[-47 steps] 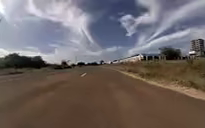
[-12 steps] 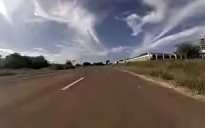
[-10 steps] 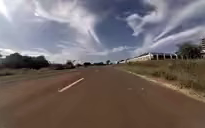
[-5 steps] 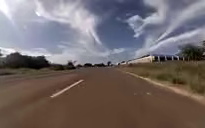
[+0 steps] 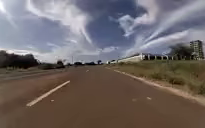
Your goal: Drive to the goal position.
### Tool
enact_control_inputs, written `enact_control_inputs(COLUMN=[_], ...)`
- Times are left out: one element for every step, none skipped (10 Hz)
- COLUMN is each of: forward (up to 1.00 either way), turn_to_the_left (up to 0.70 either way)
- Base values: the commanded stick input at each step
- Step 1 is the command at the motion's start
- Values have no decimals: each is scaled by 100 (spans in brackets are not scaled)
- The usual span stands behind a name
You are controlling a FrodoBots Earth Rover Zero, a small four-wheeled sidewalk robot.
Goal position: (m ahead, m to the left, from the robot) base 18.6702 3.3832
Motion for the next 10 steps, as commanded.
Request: enact_control_inputs(forward=[85, 85, 85, 85, 85, 85, 85, 85, 85, 85], turn_to_the_left=[0, 0, 0, 0, 0, 0, 0, 0, 0, 0])
